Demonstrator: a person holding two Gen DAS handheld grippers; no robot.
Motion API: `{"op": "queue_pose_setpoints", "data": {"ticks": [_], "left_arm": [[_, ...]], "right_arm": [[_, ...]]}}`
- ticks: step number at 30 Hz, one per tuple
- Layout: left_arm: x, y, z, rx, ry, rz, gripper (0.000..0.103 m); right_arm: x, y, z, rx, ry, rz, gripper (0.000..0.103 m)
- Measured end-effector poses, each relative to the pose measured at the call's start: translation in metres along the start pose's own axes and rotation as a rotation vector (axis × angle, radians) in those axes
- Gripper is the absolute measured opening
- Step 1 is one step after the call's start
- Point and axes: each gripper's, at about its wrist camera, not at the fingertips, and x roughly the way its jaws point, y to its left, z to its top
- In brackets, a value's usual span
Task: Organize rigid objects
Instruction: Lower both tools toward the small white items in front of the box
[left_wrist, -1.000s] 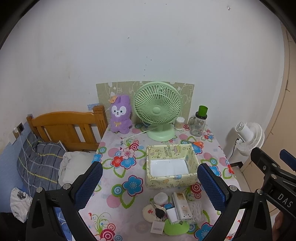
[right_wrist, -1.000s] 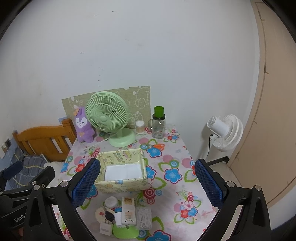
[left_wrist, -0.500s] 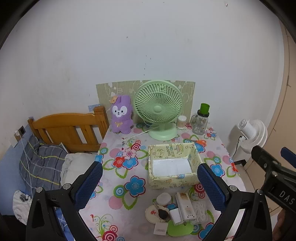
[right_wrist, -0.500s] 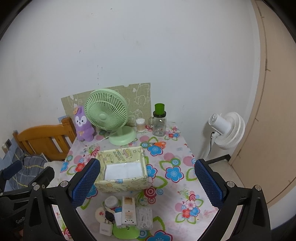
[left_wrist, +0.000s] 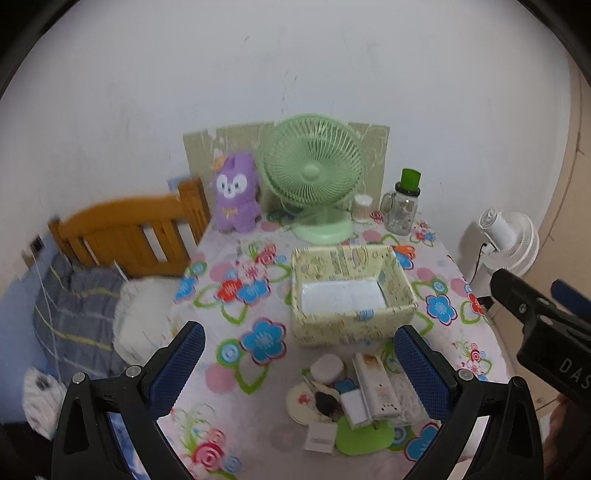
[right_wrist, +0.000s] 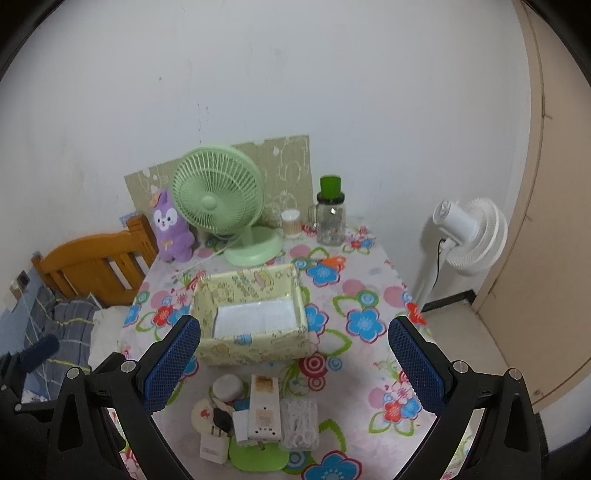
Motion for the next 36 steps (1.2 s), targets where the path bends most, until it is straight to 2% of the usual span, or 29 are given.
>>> {"op": "queue_pose_setpoints", "data": {"ticks": [3,6,12,18,26,34,36], "left_arm": [[0.011,0.003,-0.014,-0.022,0.027,-0.015,0.103],[0.024,0.002,-0.029,-0.003,0.049,0.01,0.103],[0.048,0.005,-0.053,-0.006,0.062,0.013,0.103],[0.069,0.01,-0.07,-0.035,0.091,-0.023,0.103],[0.098,0.009,-0.091,-0.01,0.13,-0.021,0.103],[0.123,0.002,-0.116,0.013,0.2,-0.034,0.103],[0.128,0.001,-0.122,0.02,0.215,-0.038,0.102]], "right_arm": [[0.015,-0.004,-0.013,0.025,0.031,0.014,0.103],[0.029,-0.008,-0.026,0.038,0.053,0.021,0.103],[0.048,-0.003,-0.053,-0.015,0.072,0.015,0.103],[0.064,0.003,-0.073,-0.059,0.088,0.0,0.103],[0.095,0.005,-0.101,-0.065,0.151,-0.003,0.103],[0.12,0.006,-0.123,-0.069,0.205,-0.018,0.102],[0.124,0.006,-0.126,-0.072,0.213,-0.018,0.099]]}}
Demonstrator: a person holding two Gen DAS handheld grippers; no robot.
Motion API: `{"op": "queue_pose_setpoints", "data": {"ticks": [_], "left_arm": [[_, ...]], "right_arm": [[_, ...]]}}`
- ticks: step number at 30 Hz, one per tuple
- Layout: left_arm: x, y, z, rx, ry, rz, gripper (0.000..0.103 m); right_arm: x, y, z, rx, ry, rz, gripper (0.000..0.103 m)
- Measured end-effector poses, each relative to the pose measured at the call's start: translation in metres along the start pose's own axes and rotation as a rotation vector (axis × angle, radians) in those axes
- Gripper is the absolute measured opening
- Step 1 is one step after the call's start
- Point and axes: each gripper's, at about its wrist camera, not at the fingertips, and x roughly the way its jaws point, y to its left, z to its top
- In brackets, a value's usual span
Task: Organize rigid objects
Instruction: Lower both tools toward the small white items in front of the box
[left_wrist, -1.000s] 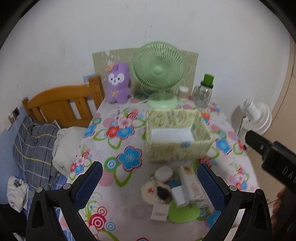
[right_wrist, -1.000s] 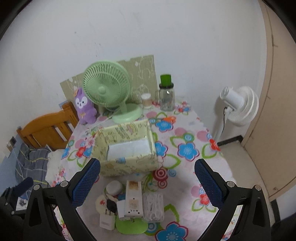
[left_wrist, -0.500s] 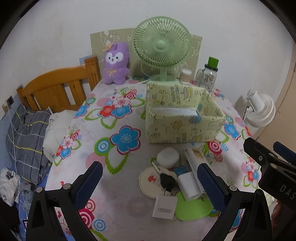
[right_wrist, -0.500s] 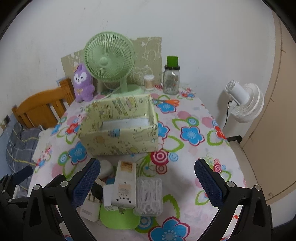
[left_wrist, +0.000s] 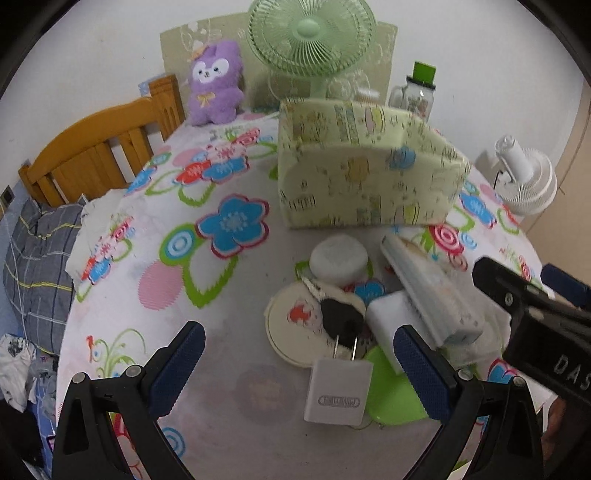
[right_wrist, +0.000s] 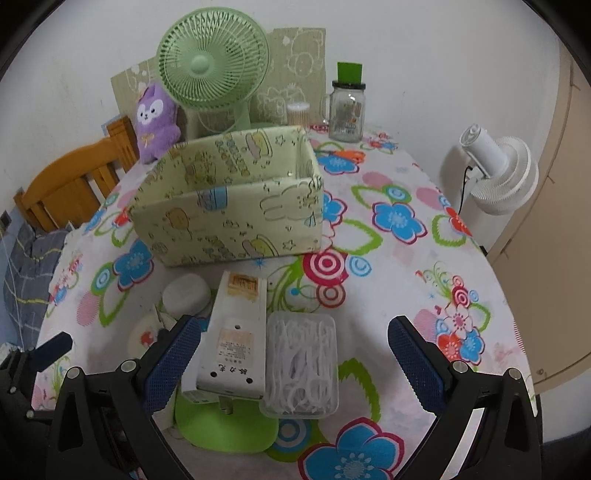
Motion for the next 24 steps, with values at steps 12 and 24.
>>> {"op": "queue_pose_setpoints", "data": {"ticks": [12,24], "left_arm": [[0.019,-0.004,-0.012,0.006,0.083,-0.048,0.076],[0.029,-0.005,-0.026,-0.018,0.192,-0.062,0.052]], "right_arm": [[0.025,0.017,-0.007,-0.052,0.053,0.012,0.094],[0.042,0.025,-0.005,-0.067,0.097,0.019,0.083]]}}
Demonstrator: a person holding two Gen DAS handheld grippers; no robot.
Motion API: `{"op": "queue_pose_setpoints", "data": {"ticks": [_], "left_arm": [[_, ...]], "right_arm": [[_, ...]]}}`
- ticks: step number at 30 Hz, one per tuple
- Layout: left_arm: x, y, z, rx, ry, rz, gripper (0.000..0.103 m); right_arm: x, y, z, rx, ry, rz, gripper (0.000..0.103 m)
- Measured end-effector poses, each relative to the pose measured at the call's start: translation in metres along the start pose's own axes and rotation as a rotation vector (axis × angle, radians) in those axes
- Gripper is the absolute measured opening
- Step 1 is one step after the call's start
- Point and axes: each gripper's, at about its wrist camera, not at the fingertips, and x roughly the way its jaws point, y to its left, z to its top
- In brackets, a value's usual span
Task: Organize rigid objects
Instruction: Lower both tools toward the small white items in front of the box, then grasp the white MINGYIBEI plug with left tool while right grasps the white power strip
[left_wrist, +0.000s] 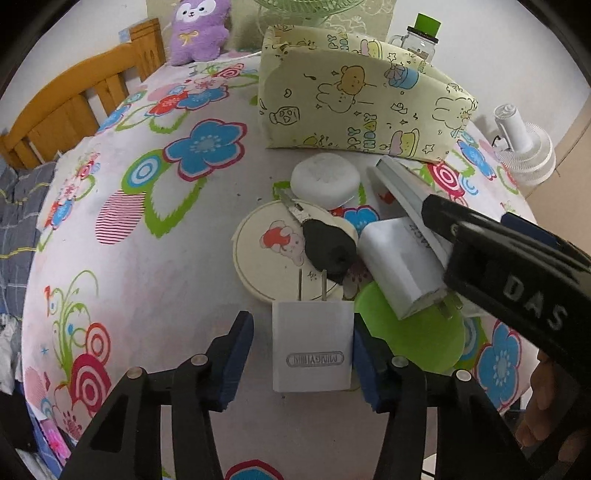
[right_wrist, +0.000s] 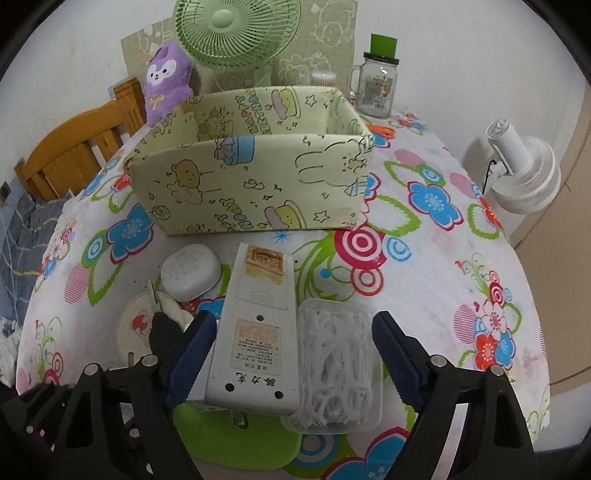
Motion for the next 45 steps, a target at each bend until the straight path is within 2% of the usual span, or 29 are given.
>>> {"op": "queue_pose_setpoints", "data": {"ticks": [2,4,8,12,15,20,33,45], "left_arm": [[0.001,-0.005,-0.003,0.028,0.008,0.012,0.04],[0.001,-0.007,-0.004,0.042,0.007,0.026,0.04],[0.001,-0.002,0.001,0.006,0.012,0.001,0.04],[-0.006,-0.003,0.014,0.011,-0.023,0.012,0.04],[-0.008,-0.007,0.022,0.033,-0.041,0.013,0.04],[-0.007,-0.013,0.03,0.06,-0.042,0.02,0.04],[-0.021,-0.022,0.046,0.091,-0.073,0.014,0.04],[-0.012,-0.006,0.029,0.07,-0.009,0.034,0.04]], "right_arm": [[0.003,0.004,0.0,-0.007,0.015,0.011,0.077],[0.007,0.009,-0.002,-0.029,0.032,0.017,0.07],[0.004,0.02,-0.004,-0.096,0.019,0.021,0.052],[0.004,0.023,-0.004,-0.115,0.023,0.019,0.051],[0.006,0.016,-0.001,-0.062,0.039,0.044,0.05],[0.008,0.014,0.005,-0.041,0.057,0.035,0.05],[-0.008,0.006,0.02,-0.016,0.024,0.021,0.05],[-0.003,0.021,0.004,-0.059,0.07,0.068,0.05]]}}
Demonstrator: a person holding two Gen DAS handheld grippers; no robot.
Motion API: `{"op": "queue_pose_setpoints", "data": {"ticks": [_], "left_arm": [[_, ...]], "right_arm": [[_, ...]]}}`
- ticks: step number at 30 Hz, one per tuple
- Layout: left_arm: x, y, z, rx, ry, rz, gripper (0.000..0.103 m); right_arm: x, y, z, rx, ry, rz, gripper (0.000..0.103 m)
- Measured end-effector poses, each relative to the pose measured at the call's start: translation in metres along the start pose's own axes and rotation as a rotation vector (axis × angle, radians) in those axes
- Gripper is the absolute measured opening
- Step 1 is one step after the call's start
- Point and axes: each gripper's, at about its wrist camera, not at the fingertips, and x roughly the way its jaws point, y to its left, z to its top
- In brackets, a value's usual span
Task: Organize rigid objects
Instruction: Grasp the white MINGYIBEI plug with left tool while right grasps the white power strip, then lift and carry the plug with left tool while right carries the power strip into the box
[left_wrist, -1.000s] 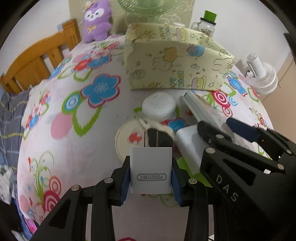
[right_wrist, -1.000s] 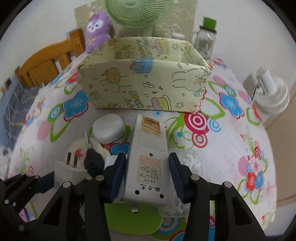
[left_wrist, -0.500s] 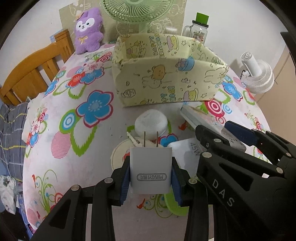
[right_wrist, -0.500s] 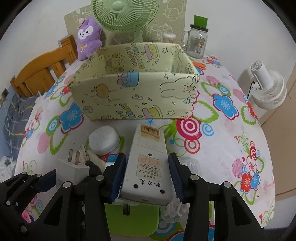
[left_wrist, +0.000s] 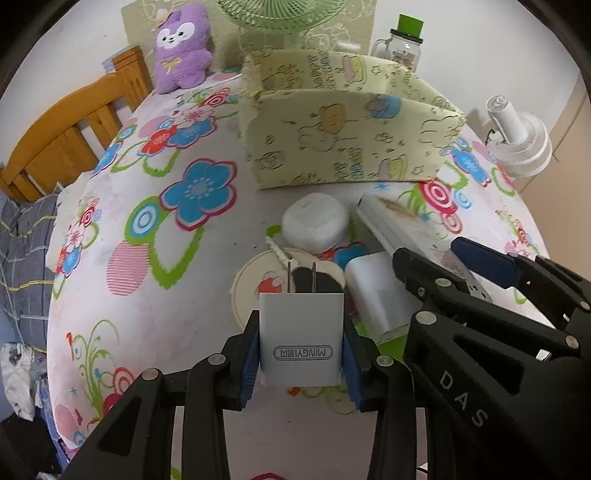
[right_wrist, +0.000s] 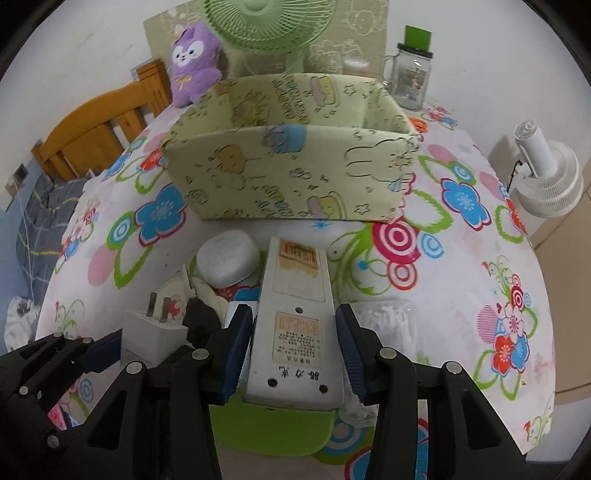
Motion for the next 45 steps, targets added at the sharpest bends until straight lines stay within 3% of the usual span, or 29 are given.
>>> {"op": "queue_pose_setpoints", "data": {"ticks": [5,13,14,17,18,27,45], "left_arm": [[0.005,0.007,0.003,-0.024,0.009,-0.01,0.04],[0.008,0.004,0.019,-0.006,-0.014,-0.022,0.04],[0.009,0.003,0.022,-0.002,-0.012,-0.023,0.04],[0.012,0.002,0.026,-0.001,-0.011,-0.023,0.04],[0.013,0.002,0.027,0.0,-0.008,-0.024,0.04],[0.008,-0.006,0.032,0.017,-0.014,-0.03,0.04],[-0.042,-0.017,0.049,0.008,-0.095,-0.028,0.04]], "right_arm": [[0.014,-0.001,0.002,0.037,0.056,-0.007,0.054],[0.032,-0.014,0.016,0.119,0.073,0.036,0.054],[0.034,-0.014,0.018,0.122,0.074,0.031,0.052],[0.041,-0.013,0.023,0.092,0.086,-0.007,0.026],[0.042,-0.013,0.024,0.081,0.086,-0.015,0.025],[0.035,-0.019,0.027,0.106,0.093,0.004,0.024],[-0.032,-0.018,0.051,0.07,0.0,-0.03,0.024]]}}
